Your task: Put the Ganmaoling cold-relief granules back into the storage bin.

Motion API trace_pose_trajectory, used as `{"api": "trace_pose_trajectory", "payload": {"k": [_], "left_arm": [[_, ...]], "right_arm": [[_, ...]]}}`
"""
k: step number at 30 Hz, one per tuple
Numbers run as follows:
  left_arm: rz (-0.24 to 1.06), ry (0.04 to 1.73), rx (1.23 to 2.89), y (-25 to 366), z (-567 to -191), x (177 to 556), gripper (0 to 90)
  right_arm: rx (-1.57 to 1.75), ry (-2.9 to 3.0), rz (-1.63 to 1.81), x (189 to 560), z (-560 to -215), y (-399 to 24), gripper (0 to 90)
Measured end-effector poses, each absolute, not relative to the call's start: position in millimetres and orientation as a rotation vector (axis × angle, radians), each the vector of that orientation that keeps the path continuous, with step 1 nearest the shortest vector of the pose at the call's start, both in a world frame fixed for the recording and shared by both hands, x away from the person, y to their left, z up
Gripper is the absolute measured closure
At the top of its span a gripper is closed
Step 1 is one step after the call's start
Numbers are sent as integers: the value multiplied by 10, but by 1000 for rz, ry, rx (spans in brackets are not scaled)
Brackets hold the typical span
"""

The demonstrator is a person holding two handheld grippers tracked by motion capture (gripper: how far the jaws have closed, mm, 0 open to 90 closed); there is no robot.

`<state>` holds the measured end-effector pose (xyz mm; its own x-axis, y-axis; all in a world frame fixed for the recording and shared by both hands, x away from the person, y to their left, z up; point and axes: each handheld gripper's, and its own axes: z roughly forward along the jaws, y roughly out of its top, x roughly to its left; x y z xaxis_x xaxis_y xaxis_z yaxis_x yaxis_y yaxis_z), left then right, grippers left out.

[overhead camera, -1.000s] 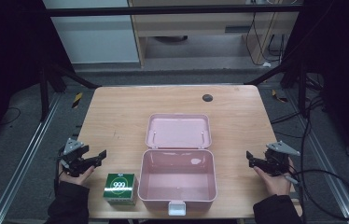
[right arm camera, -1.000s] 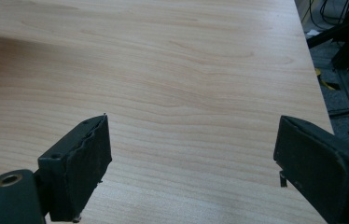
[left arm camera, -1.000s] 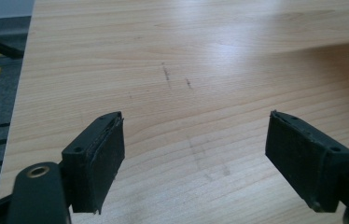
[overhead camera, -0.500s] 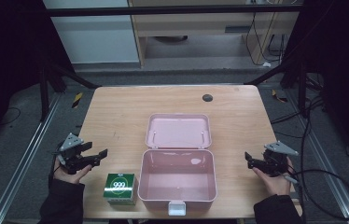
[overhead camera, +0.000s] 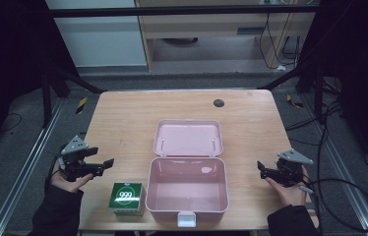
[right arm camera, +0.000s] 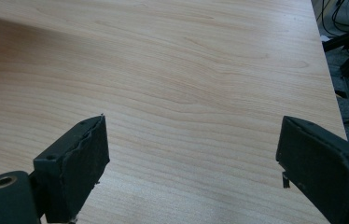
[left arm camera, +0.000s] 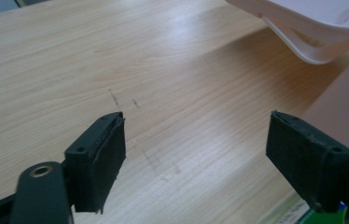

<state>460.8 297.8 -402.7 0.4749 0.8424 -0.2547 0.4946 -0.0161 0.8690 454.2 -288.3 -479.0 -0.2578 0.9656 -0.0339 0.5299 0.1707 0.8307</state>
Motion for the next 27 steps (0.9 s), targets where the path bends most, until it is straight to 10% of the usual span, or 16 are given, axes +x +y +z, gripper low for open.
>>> {"api": "trace_pose_trajectory", "payload": {"k": [27], "left_arm": [[197,901,1827,2569,-3668,4281,112]], "right_arm": [[1389,1898,962,4537,-4809,-2883,68]]}}
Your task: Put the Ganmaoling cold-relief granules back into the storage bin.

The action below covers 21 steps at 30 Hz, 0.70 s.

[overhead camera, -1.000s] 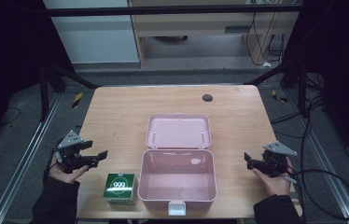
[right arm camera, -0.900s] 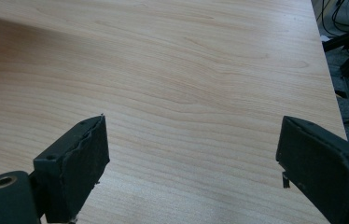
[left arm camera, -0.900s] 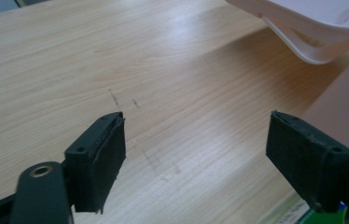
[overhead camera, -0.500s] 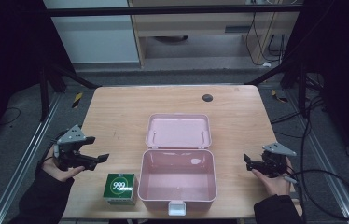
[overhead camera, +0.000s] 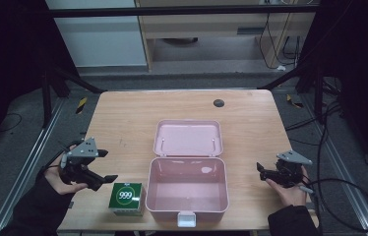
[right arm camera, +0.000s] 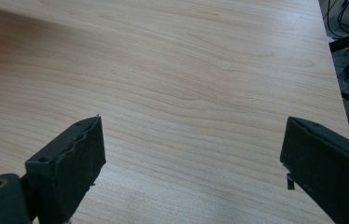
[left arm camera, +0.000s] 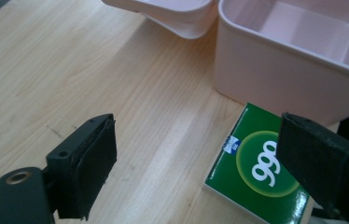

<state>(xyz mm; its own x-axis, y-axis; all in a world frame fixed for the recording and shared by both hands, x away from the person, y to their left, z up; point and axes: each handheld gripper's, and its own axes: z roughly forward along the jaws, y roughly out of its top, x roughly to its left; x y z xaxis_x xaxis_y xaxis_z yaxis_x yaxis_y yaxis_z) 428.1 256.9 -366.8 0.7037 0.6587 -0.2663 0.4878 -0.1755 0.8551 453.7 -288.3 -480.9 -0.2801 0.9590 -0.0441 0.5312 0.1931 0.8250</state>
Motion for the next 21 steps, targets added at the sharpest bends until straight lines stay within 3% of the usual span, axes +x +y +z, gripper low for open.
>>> {"api": "trace_pose_trajectory", "payload": {"k": [21], "left_arm": [[62,895,1895,2307,-3859,4120,108]], "right_arm": [[1386,1925,963,4529,-4821,-2857,57]]}}
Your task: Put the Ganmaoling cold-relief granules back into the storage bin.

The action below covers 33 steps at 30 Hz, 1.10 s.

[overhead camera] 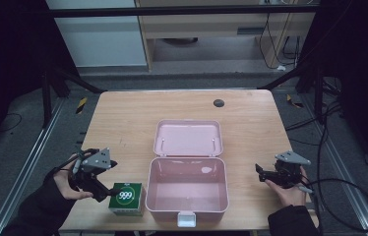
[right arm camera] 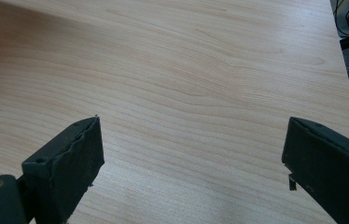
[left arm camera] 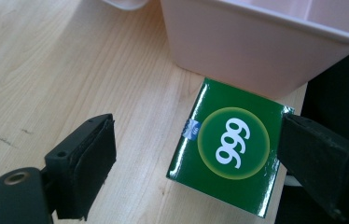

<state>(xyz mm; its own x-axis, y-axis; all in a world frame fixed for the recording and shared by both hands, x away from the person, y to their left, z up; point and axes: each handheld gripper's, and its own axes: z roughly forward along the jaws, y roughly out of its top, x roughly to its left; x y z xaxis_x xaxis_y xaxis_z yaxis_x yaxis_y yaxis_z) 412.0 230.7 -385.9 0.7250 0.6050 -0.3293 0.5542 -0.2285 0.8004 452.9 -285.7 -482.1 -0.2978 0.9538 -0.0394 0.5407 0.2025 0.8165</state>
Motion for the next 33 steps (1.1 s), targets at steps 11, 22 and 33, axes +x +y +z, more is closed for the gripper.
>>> {"api": "trace_pose_trajectory", "payload": {"k": [11,22,33], "left_arm": [[18,911,1911,2207,-4032,4040,88],[-16,930,1897,2083,-4191,3982,66],[-29,948,1882,1993,-4332,3964,40]], "right_arm": [[1382,1938,960,4531,-4826,-2851,50],[1383,1948,955,4530,-4831,-2841,43],[1378,1958,949,4538,-4839,-2835,36]]}}
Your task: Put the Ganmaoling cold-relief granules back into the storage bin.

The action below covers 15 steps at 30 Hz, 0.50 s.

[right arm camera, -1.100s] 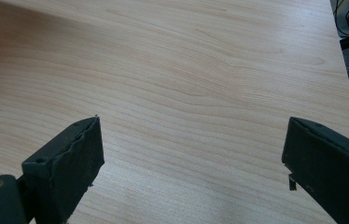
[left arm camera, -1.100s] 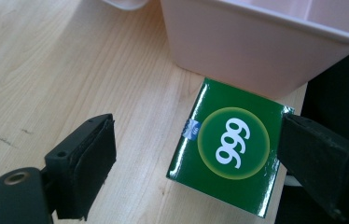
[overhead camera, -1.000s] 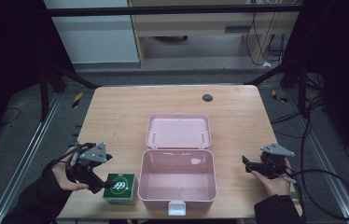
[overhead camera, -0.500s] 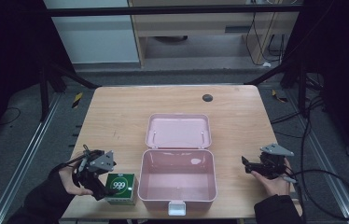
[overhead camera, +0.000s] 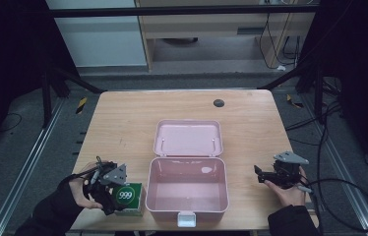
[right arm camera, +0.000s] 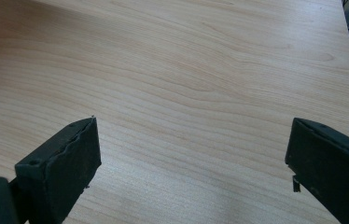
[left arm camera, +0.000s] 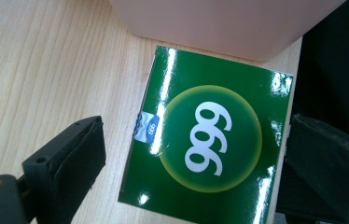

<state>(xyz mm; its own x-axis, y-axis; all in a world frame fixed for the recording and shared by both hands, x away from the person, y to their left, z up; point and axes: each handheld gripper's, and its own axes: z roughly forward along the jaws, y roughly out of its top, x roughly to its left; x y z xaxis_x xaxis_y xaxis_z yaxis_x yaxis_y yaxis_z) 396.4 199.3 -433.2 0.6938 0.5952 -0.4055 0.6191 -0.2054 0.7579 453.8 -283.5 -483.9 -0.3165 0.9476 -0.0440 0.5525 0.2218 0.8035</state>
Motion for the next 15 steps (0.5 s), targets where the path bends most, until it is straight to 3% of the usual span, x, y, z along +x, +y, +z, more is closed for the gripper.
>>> {"api": "trace_pose_trajectory", "payload": {"k": [15], "left_arm": [[-49,963,1863,1942,-4490,3931,40]], "right_arm": [[1380,1981,924,4553,-4864,-2814,26]]}}
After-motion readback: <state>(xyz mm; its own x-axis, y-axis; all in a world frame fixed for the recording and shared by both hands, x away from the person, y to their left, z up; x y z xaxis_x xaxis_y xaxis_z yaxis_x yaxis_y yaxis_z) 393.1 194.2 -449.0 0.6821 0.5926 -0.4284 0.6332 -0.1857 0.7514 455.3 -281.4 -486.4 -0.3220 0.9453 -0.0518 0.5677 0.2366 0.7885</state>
